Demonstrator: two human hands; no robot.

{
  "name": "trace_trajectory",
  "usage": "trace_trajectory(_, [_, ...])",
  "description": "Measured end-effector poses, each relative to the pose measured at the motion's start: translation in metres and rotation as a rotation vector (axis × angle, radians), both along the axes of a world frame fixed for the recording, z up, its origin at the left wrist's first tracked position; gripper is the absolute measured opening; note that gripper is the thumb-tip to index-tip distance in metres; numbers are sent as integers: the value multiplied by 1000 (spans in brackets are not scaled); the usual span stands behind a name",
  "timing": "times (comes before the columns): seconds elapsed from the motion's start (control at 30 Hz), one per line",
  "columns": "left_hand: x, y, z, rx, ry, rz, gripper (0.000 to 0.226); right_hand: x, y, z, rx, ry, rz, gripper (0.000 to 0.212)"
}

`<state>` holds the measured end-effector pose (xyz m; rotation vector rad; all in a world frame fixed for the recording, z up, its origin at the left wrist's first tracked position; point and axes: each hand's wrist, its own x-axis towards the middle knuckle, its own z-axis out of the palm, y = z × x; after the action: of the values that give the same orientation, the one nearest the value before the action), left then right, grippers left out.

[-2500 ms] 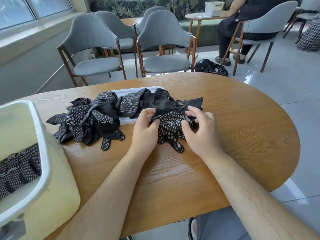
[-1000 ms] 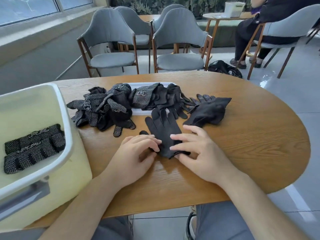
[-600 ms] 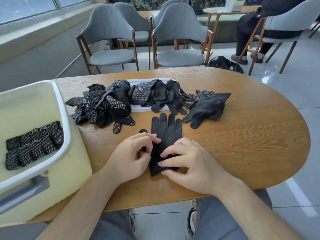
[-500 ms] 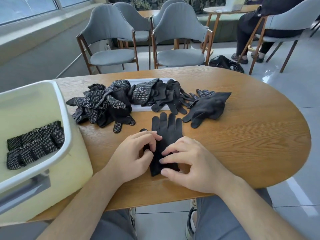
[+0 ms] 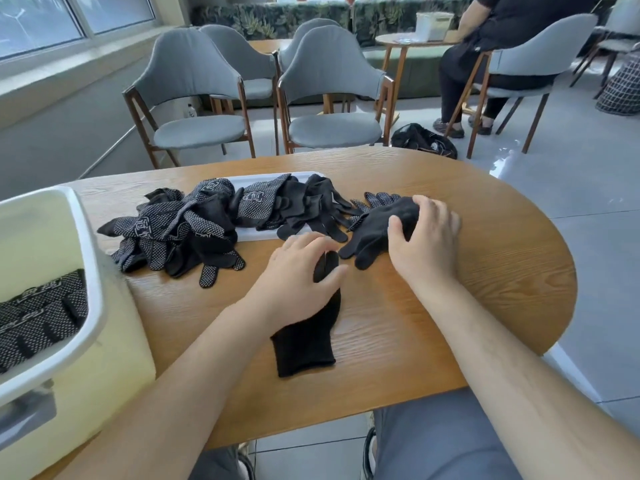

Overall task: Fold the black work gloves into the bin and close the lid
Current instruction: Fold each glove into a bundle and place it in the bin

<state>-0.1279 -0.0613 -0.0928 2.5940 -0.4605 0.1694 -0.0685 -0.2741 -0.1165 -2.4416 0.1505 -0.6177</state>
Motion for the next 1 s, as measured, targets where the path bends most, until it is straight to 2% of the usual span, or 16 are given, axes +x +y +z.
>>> trace_trajectory(0.1, [37, -30, 8, -99, 49, 19, 43, 12, -7, -4, 159, 188, -16, 56])
trace_trajectory(0.23, [65, -49, 8, -40, 97, 35, 48, 11, -11, -3, 361, 100, 33, 42])
trace_trajectory(0.37, [68, -58, 1, -73, 130, 48, 45, 0, -13, 1, 500, 25, 109, 48])
trace_trajectory(0.53, [67, -59, 0, -420, 115, 159, 32, -12, -10, 8, 602, 15, 294, 69])
trace_trajectory(0.67, [68, -62, 10, -701, 311, 114, 65, -16, -17, 19, 935, 41, 391, 75])
trace_trajectory(0.7, [67, -62, 15, -765, 375, 83, 63, -16, -19, 21, 972, 54, 413, 75])
trace_trajectory(0.77, [65, -59, 21, -826, 451, -16, 42, -16, -20, 22, 1028, 73, 475, 70])
trace_trajectory(0.9, [59, -54, 29, -826, 317, -95, 10, -17, -17, 26, 1155, 102, 564, 41])
trace_trajectory(1.0, [55, -43, 37, -741, 180, -46, 6, -17, -16, 33, 1024, 84, 565, 32])
